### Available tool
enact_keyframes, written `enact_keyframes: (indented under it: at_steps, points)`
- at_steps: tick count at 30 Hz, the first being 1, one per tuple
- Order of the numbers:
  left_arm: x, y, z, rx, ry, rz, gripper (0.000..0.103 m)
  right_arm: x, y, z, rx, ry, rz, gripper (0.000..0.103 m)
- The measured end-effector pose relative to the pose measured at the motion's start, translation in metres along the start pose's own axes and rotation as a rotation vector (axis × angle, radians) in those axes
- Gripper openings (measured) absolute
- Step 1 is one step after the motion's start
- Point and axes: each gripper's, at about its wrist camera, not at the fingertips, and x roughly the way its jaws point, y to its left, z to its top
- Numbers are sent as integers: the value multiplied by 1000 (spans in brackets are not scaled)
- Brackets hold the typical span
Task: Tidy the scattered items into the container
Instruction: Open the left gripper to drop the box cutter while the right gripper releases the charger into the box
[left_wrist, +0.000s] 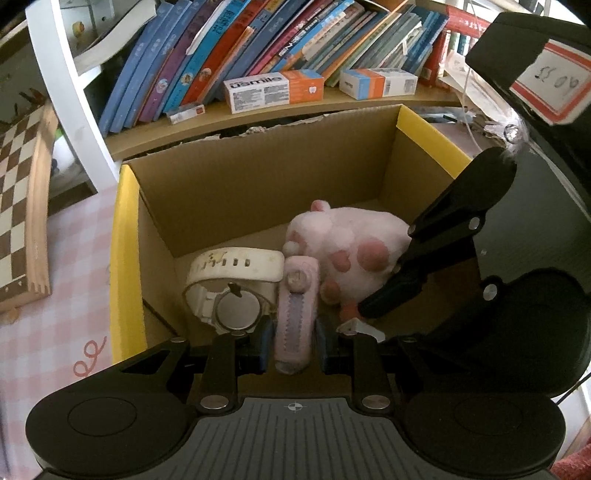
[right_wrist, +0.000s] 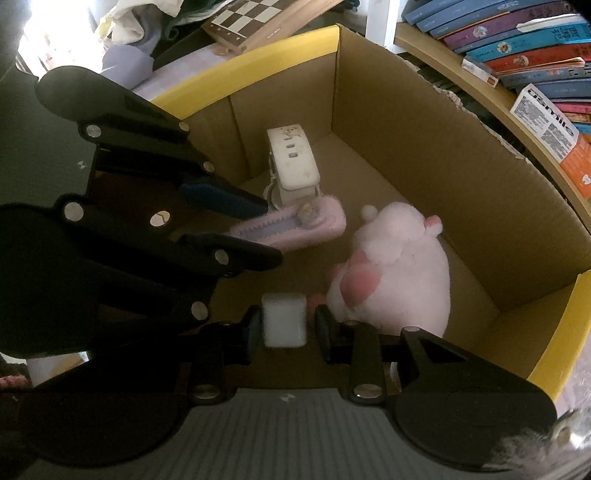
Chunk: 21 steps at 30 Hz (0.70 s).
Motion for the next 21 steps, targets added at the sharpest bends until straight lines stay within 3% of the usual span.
enact_keyframes:
  at_steps: [7,10,12,14,21]
  points:
    - [-10,0,0,-5,-25,16,34,-6,-2,-3,30,-24,17,38]
    - [-19,1,0,-7,-47,14,41,-11,-3,-6,49,-41,11,43]
    - [-29,0,0,-13,-77,34,62,-16,-4,-9,58,-56,-5,46]
    - [-38,1,-1,-19,-107,50,71,-23,-3,-12,65,-79,-32,49]
    - [-65,-2,-1,-43,-177,43,73,-53,-1,-17,85,-175,-80,60]
